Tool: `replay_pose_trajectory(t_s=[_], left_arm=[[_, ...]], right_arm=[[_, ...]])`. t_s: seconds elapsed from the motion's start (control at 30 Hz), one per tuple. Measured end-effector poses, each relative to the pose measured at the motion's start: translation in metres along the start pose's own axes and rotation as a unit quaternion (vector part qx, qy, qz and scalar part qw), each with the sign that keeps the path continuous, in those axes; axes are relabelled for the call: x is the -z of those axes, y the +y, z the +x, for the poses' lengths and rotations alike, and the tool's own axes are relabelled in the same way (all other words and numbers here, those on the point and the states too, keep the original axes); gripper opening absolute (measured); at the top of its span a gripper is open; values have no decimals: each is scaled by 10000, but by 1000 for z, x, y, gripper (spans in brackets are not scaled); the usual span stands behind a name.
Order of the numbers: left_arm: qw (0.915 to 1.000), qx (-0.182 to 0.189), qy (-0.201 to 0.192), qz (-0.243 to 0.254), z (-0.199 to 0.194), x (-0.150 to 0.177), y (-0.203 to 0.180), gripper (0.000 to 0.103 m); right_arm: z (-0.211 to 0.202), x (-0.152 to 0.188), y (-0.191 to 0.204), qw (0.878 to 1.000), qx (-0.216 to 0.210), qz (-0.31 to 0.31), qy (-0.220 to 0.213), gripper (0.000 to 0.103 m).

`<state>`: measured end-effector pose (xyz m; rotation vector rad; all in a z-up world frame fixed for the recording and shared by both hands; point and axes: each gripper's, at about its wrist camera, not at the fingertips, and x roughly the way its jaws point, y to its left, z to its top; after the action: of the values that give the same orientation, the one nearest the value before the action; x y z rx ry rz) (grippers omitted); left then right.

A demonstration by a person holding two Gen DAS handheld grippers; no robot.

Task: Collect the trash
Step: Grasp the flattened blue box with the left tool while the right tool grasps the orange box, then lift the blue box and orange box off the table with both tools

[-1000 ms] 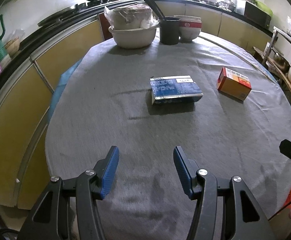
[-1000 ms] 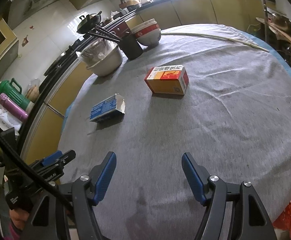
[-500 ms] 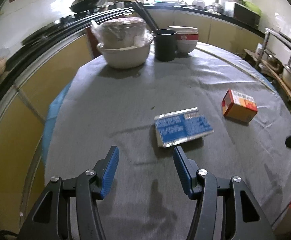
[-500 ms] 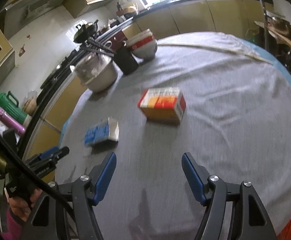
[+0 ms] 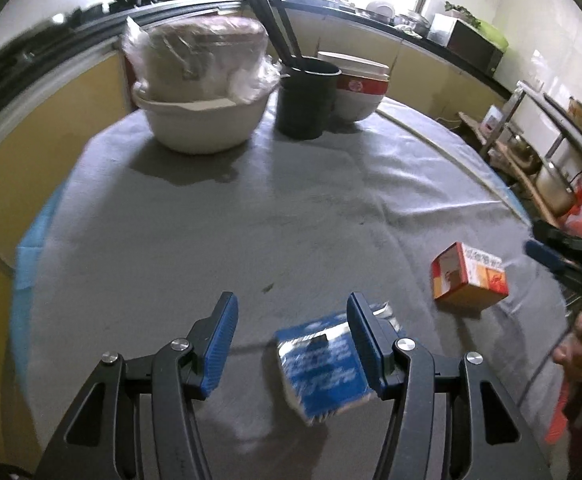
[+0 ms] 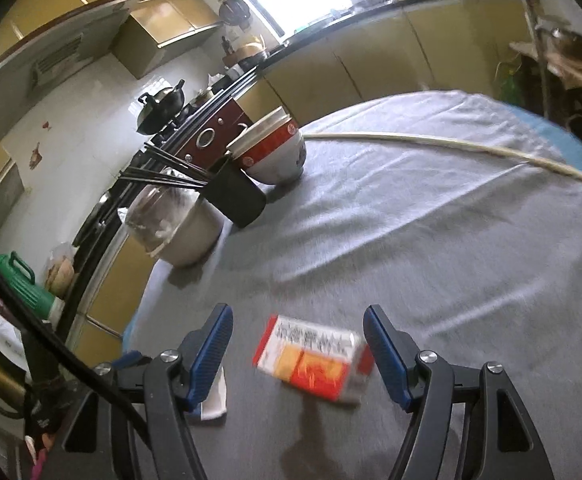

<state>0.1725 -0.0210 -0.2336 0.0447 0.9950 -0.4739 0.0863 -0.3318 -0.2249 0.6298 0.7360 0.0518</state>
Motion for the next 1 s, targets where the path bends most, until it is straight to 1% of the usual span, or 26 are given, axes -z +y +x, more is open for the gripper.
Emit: replay_pose_trajectory(t_s=[0.07,0.13,0.17,0.2,0.27,0.33,0.5,0.63,0.7,0.77,0.8,0.87,0.93,0.97,1.0], left_arm=[[9997,227,106,-45,11,-2,2,57],[9985,477,265,-36,18,0,3,57],[9970,663,396,-48,24,2,3,57],[9963,723,450,-66,26,4,3,57],[9943,892,585,-58,28,11,3,57],[9928,1011,648,-34,25,18,3,57],[9915,1029,790,91,11,37,-5,58],[9916,1057,687,286,-11,51,-14,63],[9915,1097,608,336,-19,52,-19,66],[9924,1069,530,284,-23,50,-23,71],[9932,1022,503,257,-23,49,-24,71],[9943,915,477,253,-19,45,-30,71],[9949,795,506,357,-13,43,-37,71],[9951,717,524,437,-10,43,-40,71],[9952,645,539,495,-7,44,-43,71]], right_arm=[[16,-4,-4,9998,-58,50,172,72],[36,-5,-8,9987,-32,20,499,72],[41,-4,-10,9983,-15,11,590,72],[46,-1,-11,9973,-18,-12,730,72],[47,3,-9,9962,-117,-92,862,72],[43,9,-1,9940,-188,-338,1024,72],[34,28,15,9884,-102,-747,1318,72],[26,43,28,9851,34,-1145,1282,72],[28,47,34,9824,205,-1337,1289,72],[34,50,38,9798,469,-1451,1294,72],[38,51,38,9793,618,-1449,1274,72],[40,52,37,9798,686,-1423,1224,72],[40,53,39,9790,786,-1476,1169,68],[41,55,41,9764,892,-1604,1139,57],[41,57,44,9740,951,-1731,1107,57]])
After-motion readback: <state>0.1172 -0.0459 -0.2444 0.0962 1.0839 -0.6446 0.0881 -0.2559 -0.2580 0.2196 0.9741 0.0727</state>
